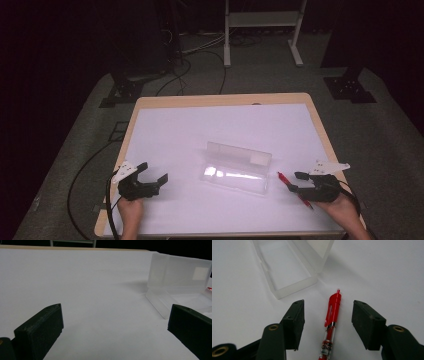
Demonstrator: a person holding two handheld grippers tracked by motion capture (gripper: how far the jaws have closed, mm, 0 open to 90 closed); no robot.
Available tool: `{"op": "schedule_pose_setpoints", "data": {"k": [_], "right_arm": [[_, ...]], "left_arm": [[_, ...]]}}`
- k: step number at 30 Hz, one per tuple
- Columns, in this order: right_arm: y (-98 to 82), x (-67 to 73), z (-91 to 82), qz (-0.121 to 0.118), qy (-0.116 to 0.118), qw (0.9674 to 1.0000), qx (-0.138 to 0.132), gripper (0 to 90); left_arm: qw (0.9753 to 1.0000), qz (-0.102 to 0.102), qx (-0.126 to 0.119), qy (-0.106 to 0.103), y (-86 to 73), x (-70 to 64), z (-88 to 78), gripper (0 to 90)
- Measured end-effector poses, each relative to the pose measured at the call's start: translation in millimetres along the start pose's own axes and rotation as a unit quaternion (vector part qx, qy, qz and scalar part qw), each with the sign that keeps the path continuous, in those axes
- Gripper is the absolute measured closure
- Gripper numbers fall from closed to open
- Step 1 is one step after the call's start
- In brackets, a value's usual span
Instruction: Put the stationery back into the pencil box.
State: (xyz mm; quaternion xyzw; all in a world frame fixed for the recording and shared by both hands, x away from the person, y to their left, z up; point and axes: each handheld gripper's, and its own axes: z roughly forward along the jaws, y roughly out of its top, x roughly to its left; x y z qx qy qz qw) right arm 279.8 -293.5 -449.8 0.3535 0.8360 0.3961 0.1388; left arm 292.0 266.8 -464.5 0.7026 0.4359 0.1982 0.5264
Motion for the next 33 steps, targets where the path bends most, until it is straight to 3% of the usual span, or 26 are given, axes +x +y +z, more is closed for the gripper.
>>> {"op": "schedule_pose_setpoints", "data": {"k": [13, 22, 33], "right_arm": [[-11.9, 4.6, 5.9, 0.007, -0.016, 0.9995, 0.027, 53.3], [-19.5, 3.6, 6.6, 0.024, -0.022, 0.9988, 0.036, 61.0], [-23.2, 4.1, 8.4, 0.027, -0.027, 0.9985, 0.039, 68.9]], "left_arm": [[1.0, -0.001, 0.0, -0.001, -0.1, -0.1, -0.5, 0.0], [1.0, -0.001, -0.001, -0.001, -0.1, -0.4, -0.5, 0.0], [1.0, -0.001, -0.001, -0.002, -0.1, -0.3, -0.5, 0.0]]}}
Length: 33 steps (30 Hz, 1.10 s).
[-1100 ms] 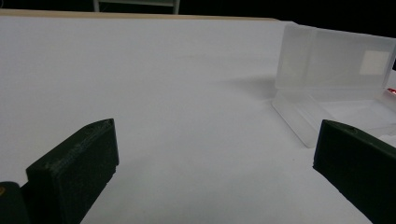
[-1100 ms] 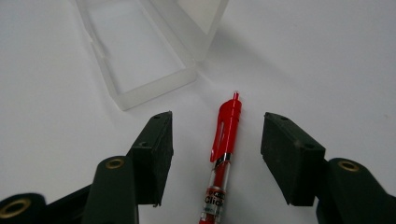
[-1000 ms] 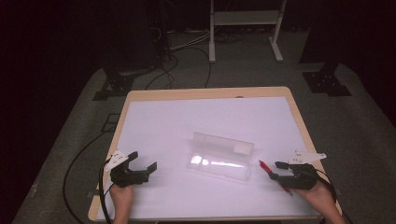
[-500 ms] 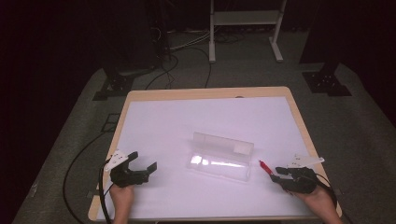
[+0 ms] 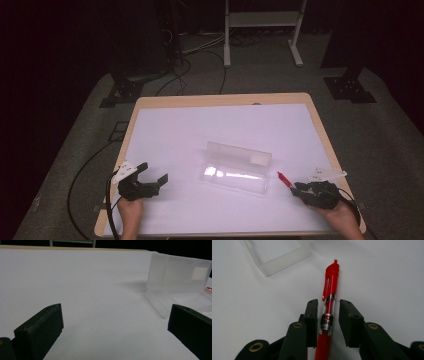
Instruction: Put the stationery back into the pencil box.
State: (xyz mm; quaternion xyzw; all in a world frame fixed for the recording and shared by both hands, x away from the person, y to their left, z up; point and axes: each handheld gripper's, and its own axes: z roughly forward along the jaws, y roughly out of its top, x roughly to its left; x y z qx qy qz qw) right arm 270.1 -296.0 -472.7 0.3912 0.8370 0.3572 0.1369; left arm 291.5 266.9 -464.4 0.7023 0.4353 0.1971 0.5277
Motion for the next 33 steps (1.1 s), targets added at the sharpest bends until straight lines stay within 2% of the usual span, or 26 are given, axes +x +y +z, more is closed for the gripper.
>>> {"op": "schedule_pose_setpoints", "data": {"k": [8, 23, 28, 33], "right_arm": [[-0.6, 1.3, 0.5, 0.002, -0.008, 1.0, -0.003, 74.3], [-3.0, -1.7, -2.0, 0.021, 0.002, 0.9998, -0.008, 78.9], [-3.5, -2.9, -7.3, 0.025, 0.006, 0.9996, -0.012, 78.9], [0.0, -2.9, -16.3, 0.021, 0.015, 0.9992, -0.029, 78.9]], "left_arm": [[1.0, 0.0, 0.0, 0.0, 0.1, 0.3, -0.1, 0.0], [1.0, 0.0, 0.0, 0.0, 0.1, 0.7, 0.0, 0.0], [1.0, 0.0, 0.0, 0.001, 0.1, 0.6, 0.0, 0.0], [1.0, 0.0, 0.0, 0.002, 0.1, 0.5, 0.2, 0.0]]}}
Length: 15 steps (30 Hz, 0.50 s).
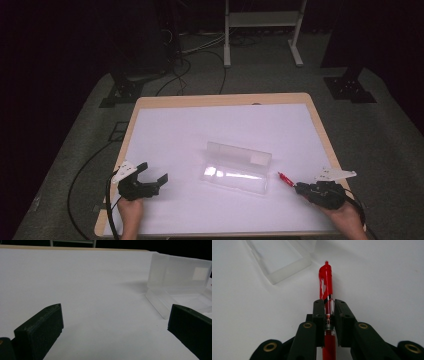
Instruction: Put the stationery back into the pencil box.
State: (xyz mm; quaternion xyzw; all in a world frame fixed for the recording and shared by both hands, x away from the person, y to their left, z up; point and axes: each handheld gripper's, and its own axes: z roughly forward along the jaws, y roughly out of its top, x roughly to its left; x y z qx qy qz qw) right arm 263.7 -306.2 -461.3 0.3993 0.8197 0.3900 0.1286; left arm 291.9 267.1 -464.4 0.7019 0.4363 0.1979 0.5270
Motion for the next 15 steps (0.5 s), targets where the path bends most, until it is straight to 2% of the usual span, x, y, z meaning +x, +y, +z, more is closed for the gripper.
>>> {"op": "schedule_pose_setpoints", "data": {"k": [9, 15], "right_arm": [[19.1, 9.6, -13.5, -0.024, 0.019, 0.9994, -0.015, 78.9], [30.9, 16.1, -16.6, -0.036, 0.036, 0.9984, -0.024, 78.9]], "left_arm": [[1.0, -0.001, -0.001, 0.0, 0.1, 0.4, 0.1, 0.0], [1.0, -0.001, 0.0, 0.0, 0.2, 0.4, 0.1, 0.0]]}}
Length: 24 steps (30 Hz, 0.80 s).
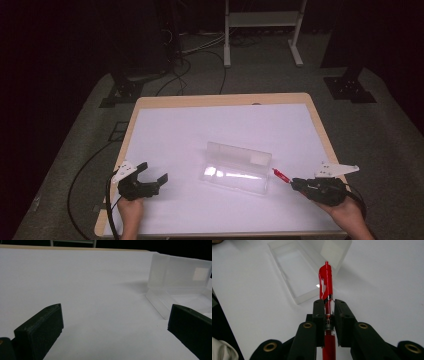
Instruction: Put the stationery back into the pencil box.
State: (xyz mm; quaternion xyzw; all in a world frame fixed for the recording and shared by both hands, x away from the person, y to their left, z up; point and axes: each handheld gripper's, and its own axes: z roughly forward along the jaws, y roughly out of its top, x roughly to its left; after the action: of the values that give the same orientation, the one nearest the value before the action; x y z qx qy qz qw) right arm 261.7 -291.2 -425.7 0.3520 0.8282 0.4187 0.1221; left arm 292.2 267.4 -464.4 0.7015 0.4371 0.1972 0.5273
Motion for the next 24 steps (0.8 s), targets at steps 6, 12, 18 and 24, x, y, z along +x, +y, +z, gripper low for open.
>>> {"op": "schedule_pose_setpoints", "data": {"k": [6, 12, 18, 24], "right_arm": [[7.8, 1.7, 2.6, -0.005, 0.015, 0.9999, 0.0, 78.9], [17.2, 5.0, 5.5, -0.016, 0.025, 0.9996, -0.003, 78.9], [27.5, 9.8, 10.1, -0.029, 0.037, 0.9989, -0.003, 78.9], [34.4, 14.6, 16.4, -0.039, 0.05, 0.998, -0.004, 78.9]], "left_arm": [[1.0, -0.001, 0.0, 0.001, 0.2, 0.1, 0.3, 0.0], [1.0, -0.001, 0.0, 0.002, 0.0, 0.1, 0.1, 0.0], [1.0, 0.001, 0.0, 0.0, 0.0, -0.1, 0.0, 0.0], [1.0, 0.001, 0.0, 0.0, 0.0, -0.2, 0.2, 0.0]]}}
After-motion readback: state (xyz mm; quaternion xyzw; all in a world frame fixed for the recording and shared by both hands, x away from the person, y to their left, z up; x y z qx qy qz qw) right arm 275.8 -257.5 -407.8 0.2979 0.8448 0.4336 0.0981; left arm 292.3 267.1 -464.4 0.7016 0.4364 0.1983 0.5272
